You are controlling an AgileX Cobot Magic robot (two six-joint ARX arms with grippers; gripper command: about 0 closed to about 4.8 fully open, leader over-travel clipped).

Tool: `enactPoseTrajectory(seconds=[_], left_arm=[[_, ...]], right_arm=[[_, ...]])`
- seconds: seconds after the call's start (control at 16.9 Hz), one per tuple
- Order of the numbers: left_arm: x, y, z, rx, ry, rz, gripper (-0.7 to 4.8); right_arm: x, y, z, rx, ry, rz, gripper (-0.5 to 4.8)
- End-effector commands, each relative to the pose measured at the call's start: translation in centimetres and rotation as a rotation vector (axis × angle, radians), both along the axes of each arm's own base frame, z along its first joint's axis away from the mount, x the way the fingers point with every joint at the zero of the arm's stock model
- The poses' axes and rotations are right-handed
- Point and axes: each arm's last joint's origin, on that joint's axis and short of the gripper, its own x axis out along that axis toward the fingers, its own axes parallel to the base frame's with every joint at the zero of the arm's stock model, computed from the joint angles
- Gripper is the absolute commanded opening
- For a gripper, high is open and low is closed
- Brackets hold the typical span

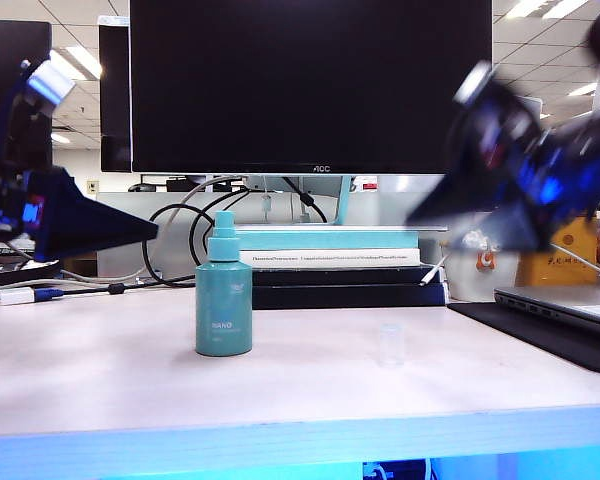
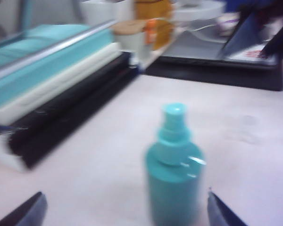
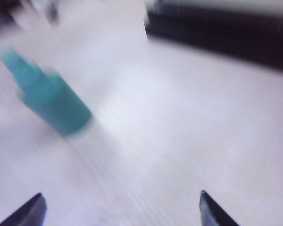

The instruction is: Pick up the sprayer with the left hand, pick up its lid with the right hand then put the lid on the sprayer.

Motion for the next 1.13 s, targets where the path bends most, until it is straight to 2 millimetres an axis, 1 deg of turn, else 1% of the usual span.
enactPoseTrajectory(seconds=[0.06,0.18,0.36,0.42,0.53,0.89,1.13], left_arm=[[0.6,-0.4,-0.6,-0.023,0.028,-0.059,4.6],[1.0,-1.1,-0.7,-0.032,0.034,-0.121,4.58],[1.7,-2.8,-1.1,-0.03,0.043,-0.177,4.58],[2.0,-3.4,-1.3,-0.026,0.047,-0.187,4.58],[2.5,-4.0,-1.8,-0.022,0.063,-0.196,4.58],[3.8,-4.5,-3.1,-0.019,0.096,-0.208,4.58],[3.8,-5.1,-3.3,-0.018,0.096,-0.225,4.57]], right_arm=[[0.2,1.3,-0.8,-0.072,-0.034,0.01,4.33],[0.3,1.9,-1.6,-0.081,-0.021,0.032,4.33],[0.3,2.4,-2.5,-0.103,0.0,0.038,4.32],[0.3,2.5,-2.6,-0.104,0.003,0.043,4.32],[0.3,2.5,-2.6,-0.106,0.001,0.042,4.31],[0.3,2.5,-2.8,-0.113,0.009,0.047,4.31],[0.0,2.8,-3.2,-0.131,0.027,0.067,4.31]])
